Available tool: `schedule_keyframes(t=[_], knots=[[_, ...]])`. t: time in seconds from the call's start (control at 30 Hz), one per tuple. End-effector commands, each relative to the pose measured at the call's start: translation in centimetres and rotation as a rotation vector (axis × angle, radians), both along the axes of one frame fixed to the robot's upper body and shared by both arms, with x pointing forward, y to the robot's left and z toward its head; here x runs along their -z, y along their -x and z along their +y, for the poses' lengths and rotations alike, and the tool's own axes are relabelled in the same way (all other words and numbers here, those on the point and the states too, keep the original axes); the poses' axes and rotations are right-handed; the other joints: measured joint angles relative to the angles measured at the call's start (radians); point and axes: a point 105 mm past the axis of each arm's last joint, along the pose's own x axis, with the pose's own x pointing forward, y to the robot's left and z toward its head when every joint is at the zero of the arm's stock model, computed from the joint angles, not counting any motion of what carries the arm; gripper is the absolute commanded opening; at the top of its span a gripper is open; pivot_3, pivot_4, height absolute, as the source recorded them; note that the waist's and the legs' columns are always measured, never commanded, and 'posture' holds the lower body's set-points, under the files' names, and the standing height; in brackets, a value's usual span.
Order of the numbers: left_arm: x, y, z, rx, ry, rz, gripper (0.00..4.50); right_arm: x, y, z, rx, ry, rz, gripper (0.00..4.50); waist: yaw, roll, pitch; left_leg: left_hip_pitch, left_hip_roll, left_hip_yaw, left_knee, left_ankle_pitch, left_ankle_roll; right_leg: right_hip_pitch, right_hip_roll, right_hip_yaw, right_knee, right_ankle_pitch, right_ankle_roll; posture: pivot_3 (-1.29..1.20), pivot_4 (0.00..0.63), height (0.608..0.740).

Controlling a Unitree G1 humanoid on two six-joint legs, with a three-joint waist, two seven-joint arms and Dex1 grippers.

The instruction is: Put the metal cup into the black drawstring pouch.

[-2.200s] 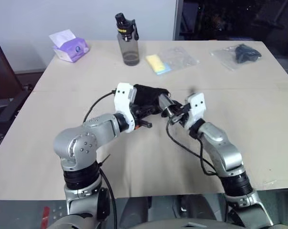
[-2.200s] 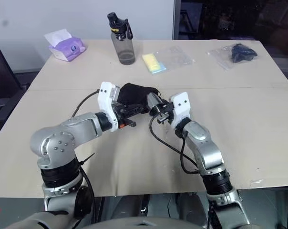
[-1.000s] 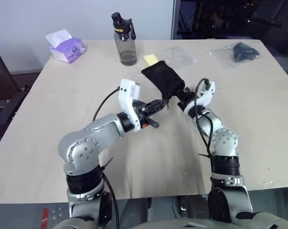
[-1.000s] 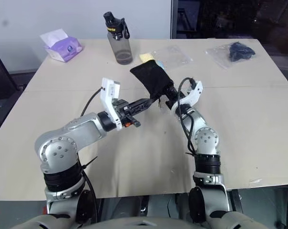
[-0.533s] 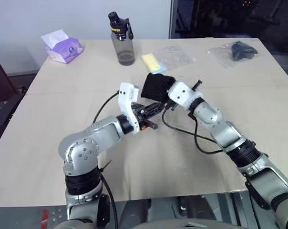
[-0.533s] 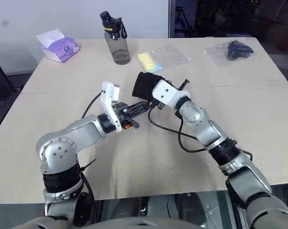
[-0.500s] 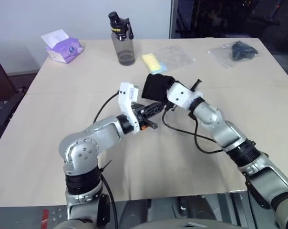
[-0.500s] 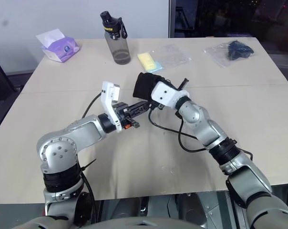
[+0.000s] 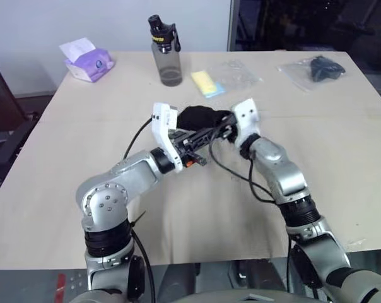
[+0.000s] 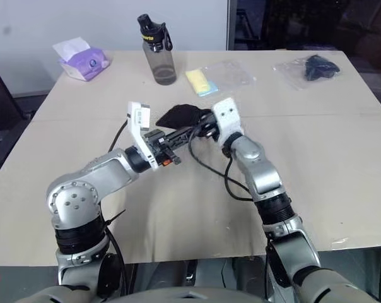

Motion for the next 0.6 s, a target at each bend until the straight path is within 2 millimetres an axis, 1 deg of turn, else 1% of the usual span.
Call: schedule_keyframes(t=[0.03,0.07,0.23,0.4,0.5,0.53,0.6], knots=[[-1.1,-0.1,0.0,-0.002,0.04,-0.034,0.0,-2.6,1.5,-0.7,-0.088,-0.134,-0.015,3.85,0.004,0.0,0.0,0.0,0.0,0.001,0.0,0.0,0.0,0.0,0.0,0.0,0.0,0.0,0.0,0.0,0.15,0.74],[-1.1,-0.3,0.2,-0.014,0.045,-0.028,0.0,-2.6,2.0,-1.1,-0.125,-0.141,-0.009,4.23,0.005,0.0,0.0,0.0,0.0,0.001,0.0,0.0,0.0,0.0,0.0,-0.001,0.0,0.0,0.0,0.0,0.15,0.74],[-0.6,-1.5,1.0,-0.069,0.065,0.017,0.0,-1.6,3.4,-3.2,-0.208,-0.1,0.033,4.23,0.009,0.0,0.0,0.0,0.0,0.0,0.0,0.0,0.0,0.0,0.001,-0.002,0.0,0.0,0.0,0.0,0.15,0.74],[-0.8,-2.1,1.3,-0.096,0.091,0.034,0.0,-1.7,4.8,-5.1,-0.28,-0.106,0.056,4.23,0.005,0.0,0.0,0.001,0.0,0.001,0.0,0.0,0.0,0.0,0.002,-0.001,0.001,0.0,0.0,0.0,0.15,0.74],[-1.2,-2.2,1.5,-0.098,0.118,0.037,0.0,-0.5,6.1,-6.7,-0.323,-0.047,0.074,4.23,0.011,0.0,0.0,0.001,0.001,0.001,0.0,0.0,0.0,0.0,0.002,-0.002,0.001,0.0,0.0,0.0,0.15,0.74],[-1.2,-2.2,1.5,-0.098,0.121,0.038,0.0,0.1,6.4,-7.0,-0.333,-0.01,0.085,4.23,0.012,0.0,0.0,0.0,0.001,0.0,0.0,0.0,0.0,0.0,0.002,-0.003,0.001,0.0,0.0,0.0,0.15,0.74],[-1.3,-2.2,1.5,-0.096,0.126,0.042,0.0,2.0,6.9,-6.9,-0.366,0.089,0.124,4.23,0.01,0.0,0.0,0.0,0.0,0.001,0.0,0.0,0.0,0.0,0.002,-0.001,0.0,0.0,0.0,0.0,0.15,0.74]])
